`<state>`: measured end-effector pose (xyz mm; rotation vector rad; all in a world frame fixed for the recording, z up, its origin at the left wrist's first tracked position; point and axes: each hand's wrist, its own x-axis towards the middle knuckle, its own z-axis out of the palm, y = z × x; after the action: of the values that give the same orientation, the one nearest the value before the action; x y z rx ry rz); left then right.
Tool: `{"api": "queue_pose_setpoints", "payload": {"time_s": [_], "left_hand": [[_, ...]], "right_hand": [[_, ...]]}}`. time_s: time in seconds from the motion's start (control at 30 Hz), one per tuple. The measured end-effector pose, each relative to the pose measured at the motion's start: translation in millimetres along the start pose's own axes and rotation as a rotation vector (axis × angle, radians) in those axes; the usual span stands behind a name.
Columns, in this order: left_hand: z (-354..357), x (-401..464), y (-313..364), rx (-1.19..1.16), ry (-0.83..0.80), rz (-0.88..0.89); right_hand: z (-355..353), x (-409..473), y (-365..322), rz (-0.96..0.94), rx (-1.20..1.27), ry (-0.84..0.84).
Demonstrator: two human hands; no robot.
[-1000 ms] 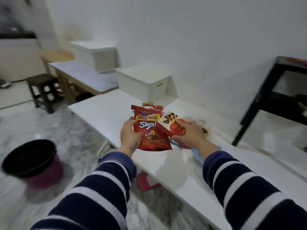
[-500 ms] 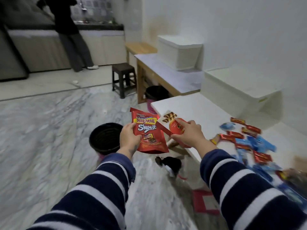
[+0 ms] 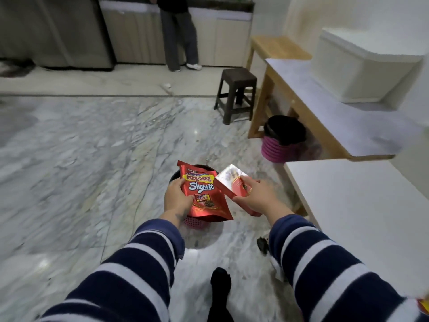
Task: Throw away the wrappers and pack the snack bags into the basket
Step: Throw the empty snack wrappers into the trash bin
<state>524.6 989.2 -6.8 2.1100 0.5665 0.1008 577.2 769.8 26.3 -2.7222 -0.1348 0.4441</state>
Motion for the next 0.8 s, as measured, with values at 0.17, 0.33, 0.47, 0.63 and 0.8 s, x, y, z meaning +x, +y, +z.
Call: {"api": "queue_pose_setpoints", "payload": {"time_s": [0.17,0.33,0.47,0.63,0.8], "left_hand": [[-2.3,83.2,-3.1,0.067,0.024,-0.124],[17.4,156.8,-8.1,0.098,-0.027,-0.172],[42.1,208.3,-35.7,0.121,-0.051,-0.222],[98.2,276.9,-110.8,0.174,-0.121,-0.238],[166.9,330.3,-198.3,0.188,-0.193,-0.262]], "right_hand": [[6.3,103.5,-18.9,-0.023,-0.036,-0.142],[18.7,190.7,-30.0,-0.007,-0.079,-0.23],[60.1,240.8,-33.6,0.026,-0.072,-0.283],[149.3,316.2,-25.3,0.049,-0.076,-0.27],[248.2,378.5,-5.2,0.073,-0.075,-0.261]]}}
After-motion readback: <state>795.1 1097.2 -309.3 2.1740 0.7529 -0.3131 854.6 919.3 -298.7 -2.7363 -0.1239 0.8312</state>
